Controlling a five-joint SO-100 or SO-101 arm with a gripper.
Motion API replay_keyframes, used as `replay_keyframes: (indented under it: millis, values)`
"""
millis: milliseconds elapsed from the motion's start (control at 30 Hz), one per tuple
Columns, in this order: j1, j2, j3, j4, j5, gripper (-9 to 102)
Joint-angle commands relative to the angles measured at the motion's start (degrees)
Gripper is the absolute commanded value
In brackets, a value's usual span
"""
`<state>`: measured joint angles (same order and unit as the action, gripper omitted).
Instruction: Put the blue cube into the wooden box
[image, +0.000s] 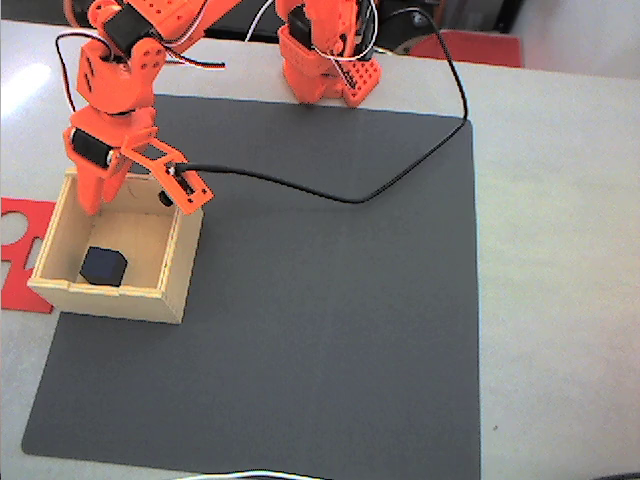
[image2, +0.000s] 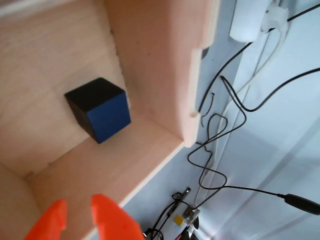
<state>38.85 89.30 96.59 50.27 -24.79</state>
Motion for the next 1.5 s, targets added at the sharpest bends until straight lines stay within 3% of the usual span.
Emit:
replay_keyframes:
  millis: [0,233,467,667,833,1033,1467]
  values:
    - [-0.9,4.7,-5.0,0.7,-0.2,0]
    - [-3.6,12.4,-12.5,8.0,1.1,0]
    - [-8.3,31.6,-11.2,15.4,0.7,0]
    - [-20.1,62.8,12.8,11.5,-3.7,0]
    - [-31.5,83.2,25.0,17.2,-2.4,0]
    - [-37.1,90.0,29.4,22.4,-1.3,0]
    - [-39.4,99.3,50.3,22.9,-1.1,0]
